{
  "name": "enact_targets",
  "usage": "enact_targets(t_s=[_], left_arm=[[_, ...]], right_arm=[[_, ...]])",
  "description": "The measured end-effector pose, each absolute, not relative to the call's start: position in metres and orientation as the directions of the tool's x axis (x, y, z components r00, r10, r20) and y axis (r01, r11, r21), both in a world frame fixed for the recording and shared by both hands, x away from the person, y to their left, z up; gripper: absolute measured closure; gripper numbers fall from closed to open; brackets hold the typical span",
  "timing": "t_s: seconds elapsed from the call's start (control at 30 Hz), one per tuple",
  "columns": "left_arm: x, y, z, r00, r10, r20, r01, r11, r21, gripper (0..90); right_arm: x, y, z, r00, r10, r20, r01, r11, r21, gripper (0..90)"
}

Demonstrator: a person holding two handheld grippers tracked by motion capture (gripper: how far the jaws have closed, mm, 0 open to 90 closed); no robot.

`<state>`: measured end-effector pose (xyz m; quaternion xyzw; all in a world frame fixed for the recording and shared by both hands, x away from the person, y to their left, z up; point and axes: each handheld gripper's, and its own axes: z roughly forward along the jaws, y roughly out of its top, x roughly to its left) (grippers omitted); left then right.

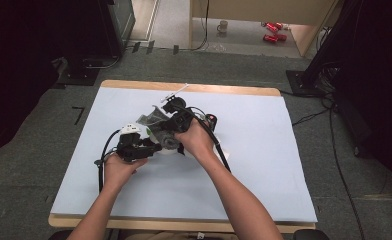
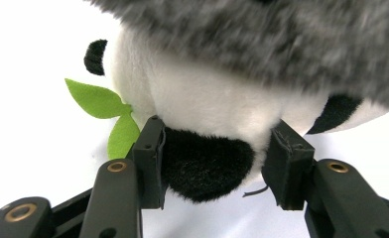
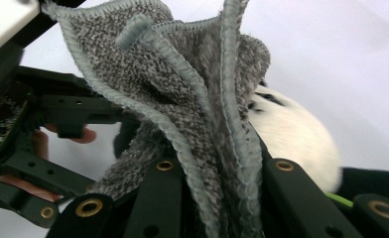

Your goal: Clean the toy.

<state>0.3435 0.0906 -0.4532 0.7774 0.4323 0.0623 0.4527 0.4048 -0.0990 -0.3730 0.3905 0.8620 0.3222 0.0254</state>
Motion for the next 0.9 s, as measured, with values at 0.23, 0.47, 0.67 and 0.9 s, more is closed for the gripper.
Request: enact_targets(t_s=[0.23, 0.47, 0.67, 0.9], left_arm=[[0.344, 0.092, -0.454, 0.621, 0.723, -0.302, 0.619, -0.216, 0.755, 50.9], [0.344, 0.093, -0.456, 0.633, 0.709, -0.310, 0.621, -0.226, 0.750, 51.0], [0.343, 0.094, -0.457, 0.640, 0.701, -0.314, 0.621, -0.232, 0.748, 51.0], [0.342, 0.097, -0.460, 0.655, 0.688, -0.313, 0.626, -0.261, 0.735, 50.9]], right_arm=[[0.415, -0.128, -0.367, -0.647, 0.748, 0.148, 0.676, 0.474, 0.564, 78.1], [0.426, -0.154, -0.379, -0.593, 0.784, 0.183, 0.737, 0.437, 0.515, 78.0], [0.429, -0.162, -0.379, -0.579, 0.797, 0.172, 0.744, 0.429, 0.513, 77.9], [0.430, -0.167, -0.368, -0.553, 0.818, 0.160, 0.749, 0.404, 0.525, 78.4]])
